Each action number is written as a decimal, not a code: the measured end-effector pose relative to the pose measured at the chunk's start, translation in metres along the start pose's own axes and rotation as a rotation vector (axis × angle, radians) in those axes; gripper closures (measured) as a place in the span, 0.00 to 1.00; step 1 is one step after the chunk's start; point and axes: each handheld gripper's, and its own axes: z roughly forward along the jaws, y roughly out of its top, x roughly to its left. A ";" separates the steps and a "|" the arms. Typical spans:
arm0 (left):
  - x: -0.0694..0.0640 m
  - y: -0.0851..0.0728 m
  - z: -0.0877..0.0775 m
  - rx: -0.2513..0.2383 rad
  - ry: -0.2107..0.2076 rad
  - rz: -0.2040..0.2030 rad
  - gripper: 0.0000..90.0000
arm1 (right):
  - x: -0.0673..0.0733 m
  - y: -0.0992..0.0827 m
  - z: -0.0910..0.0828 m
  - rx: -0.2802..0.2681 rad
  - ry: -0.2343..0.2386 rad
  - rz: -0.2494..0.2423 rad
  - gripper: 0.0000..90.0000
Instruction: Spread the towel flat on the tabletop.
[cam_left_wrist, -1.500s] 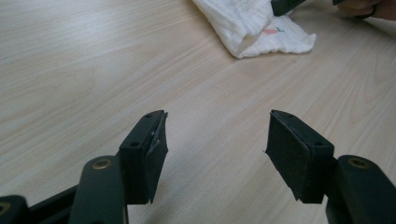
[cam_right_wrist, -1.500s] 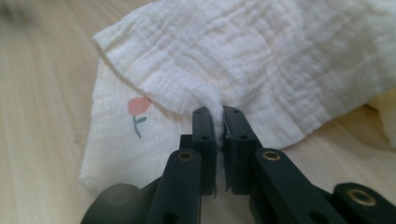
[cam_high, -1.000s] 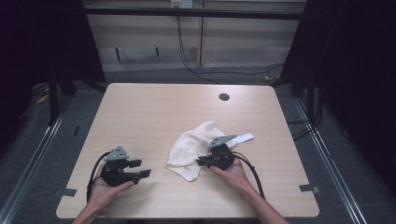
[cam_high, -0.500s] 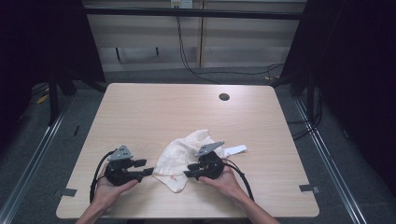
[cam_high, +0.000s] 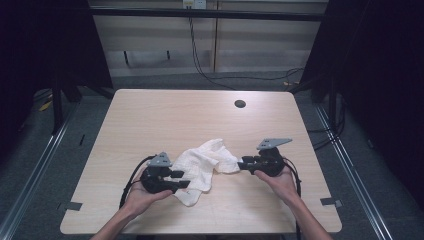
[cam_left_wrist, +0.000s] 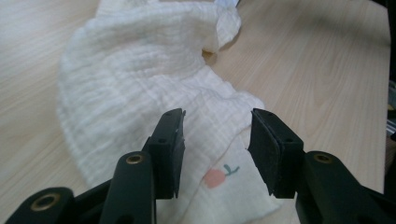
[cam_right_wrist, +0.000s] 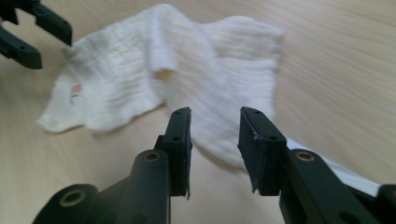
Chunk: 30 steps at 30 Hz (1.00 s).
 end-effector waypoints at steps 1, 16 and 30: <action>0.000 0.001 0.004 0.009 -0.008 0.007 0.62 | 0.000 0.000 0.000 0.000 0.000 0.000 0.74; 0.021 -0.020 0.014 0.090 0.037 0.019 0.77 | -0.007 -0.013 0.026 0.030 0.009 -0.039 0.78; 0.042 -0.026 0.000 0.078 0.080 -0.034 0.76 | 0.005 -0.009 0.039 0.028 0.070 -0.102 0.77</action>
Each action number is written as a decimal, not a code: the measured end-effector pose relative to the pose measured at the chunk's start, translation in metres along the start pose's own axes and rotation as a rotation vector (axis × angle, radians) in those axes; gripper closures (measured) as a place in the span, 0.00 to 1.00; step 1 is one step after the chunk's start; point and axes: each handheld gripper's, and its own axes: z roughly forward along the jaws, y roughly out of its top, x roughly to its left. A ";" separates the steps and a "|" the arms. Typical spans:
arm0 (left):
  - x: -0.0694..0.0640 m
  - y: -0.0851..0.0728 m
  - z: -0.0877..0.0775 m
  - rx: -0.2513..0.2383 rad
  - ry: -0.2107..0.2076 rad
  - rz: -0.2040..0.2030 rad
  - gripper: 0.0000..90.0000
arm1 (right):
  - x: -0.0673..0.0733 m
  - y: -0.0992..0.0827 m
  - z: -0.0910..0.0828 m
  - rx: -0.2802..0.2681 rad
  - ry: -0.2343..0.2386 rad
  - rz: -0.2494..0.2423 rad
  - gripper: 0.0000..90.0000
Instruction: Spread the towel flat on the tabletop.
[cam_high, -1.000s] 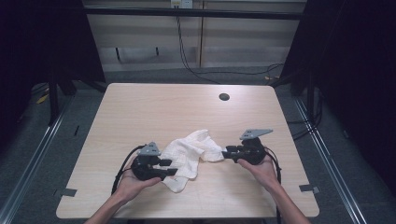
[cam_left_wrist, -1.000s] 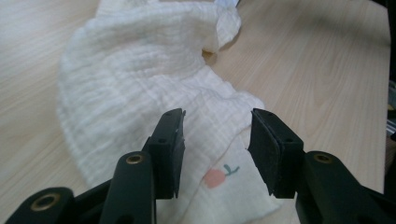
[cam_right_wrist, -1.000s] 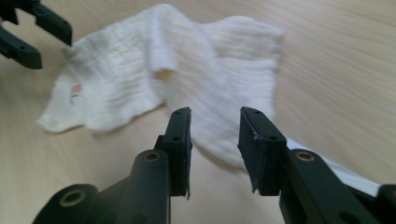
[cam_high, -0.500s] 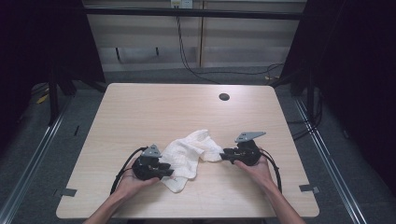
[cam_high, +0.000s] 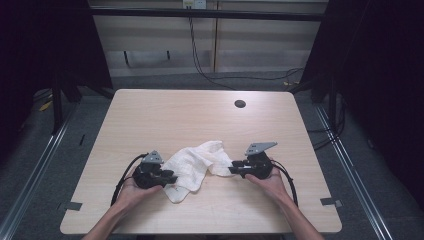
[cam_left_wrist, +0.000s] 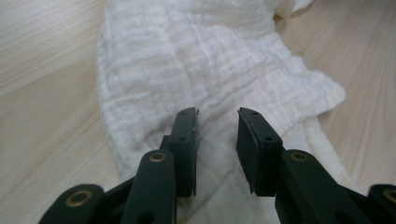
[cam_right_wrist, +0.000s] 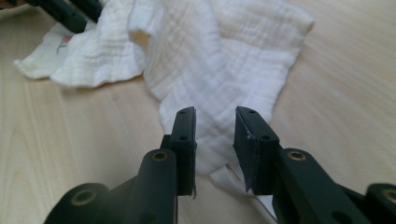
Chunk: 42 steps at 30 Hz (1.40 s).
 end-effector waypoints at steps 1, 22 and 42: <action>0.000 0.000 0.000 -0.002 -0.005 0.000 0.75 | 0.004 -0.003 0.004 0.027 0.012 -0.025 0.79; -0.053 0.019 0.020 -0.039 -0.085 0.138 0.69 | 0.014 -0.008 0.012 0.042 -0.019 -0.127 0.94; -0.055 0.019 0.034 0.002 -0.131 0.207 0.66 | 0.014 -0.011 0.003 0.085 0.068 -0.052 0.97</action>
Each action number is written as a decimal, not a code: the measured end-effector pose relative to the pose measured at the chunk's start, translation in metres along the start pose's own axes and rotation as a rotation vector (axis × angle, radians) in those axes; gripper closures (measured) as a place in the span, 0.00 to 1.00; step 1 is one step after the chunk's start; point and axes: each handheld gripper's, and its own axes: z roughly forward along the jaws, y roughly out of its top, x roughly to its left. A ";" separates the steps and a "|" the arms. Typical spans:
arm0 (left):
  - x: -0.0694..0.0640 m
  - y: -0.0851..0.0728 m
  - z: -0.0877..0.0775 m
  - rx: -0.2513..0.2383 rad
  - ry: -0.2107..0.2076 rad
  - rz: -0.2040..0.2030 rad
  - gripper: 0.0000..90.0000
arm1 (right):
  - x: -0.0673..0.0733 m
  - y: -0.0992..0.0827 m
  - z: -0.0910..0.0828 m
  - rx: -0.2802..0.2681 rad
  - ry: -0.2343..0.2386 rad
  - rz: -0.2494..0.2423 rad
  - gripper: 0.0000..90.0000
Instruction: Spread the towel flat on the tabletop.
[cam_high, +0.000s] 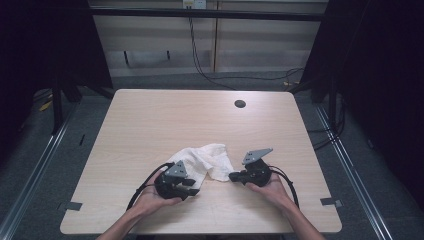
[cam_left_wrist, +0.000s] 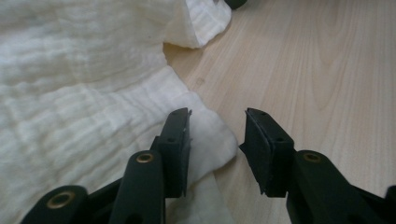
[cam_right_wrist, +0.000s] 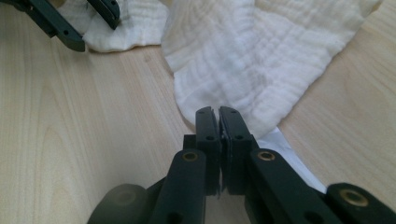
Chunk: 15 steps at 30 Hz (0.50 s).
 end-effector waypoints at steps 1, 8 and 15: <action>0.000 0.000 0.000 0.000 0.000 0.000 0.66 | 0.000 0.000 0.000 0.000 0.000 0.000 0.97; -0.011 0.000 0.004 0.014 0.067 0.093 0.67 | -0.002 0.000 0.000 -0.005 0.015 0.017 0.97; -0.013 -0.001 0.002 0.020 0.060 0.101 0.93 | -0.002 0.001 -0.004 -0.006 0.026 0.030 0.97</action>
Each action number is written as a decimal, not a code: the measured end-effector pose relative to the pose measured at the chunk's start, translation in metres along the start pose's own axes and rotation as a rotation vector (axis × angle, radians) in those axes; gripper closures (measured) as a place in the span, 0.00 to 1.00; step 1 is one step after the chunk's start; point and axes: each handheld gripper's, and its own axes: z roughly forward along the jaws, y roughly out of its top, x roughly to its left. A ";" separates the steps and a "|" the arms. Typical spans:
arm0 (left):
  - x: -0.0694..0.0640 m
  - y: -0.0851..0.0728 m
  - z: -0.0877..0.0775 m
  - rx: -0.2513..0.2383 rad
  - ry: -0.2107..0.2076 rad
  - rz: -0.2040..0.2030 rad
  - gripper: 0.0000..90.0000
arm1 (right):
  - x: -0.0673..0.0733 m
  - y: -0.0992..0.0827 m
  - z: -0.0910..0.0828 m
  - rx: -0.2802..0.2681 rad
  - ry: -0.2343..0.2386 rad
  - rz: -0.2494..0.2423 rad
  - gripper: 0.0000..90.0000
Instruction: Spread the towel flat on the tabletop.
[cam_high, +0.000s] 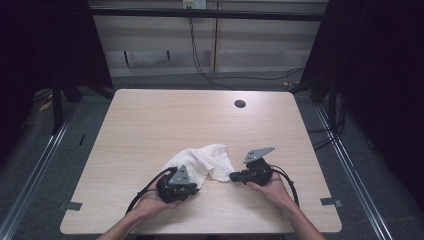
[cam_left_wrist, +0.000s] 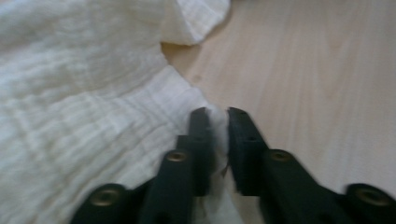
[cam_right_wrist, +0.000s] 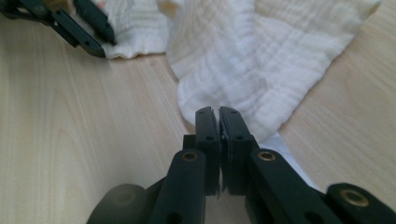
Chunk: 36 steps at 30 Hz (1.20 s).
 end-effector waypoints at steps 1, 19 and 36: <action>0.003 0.000 -0.001 0.000 -0.025 -0.016 0.95 | -0.001 0.000 -0.004 -0.015 0.003 0.011 0.97; 0.038 -0.013 -0.065 -0.188 -0.045 -0.182 0.97 | -0.002 0.010 -0.039 -0.125 -0.002 0.063 0.97; 0.056 0.010 -0.113 -0.352 0.014 -0.212 0.97 | -0.003 0.062 -0.096 -0.242 -0.018 0.038 0.97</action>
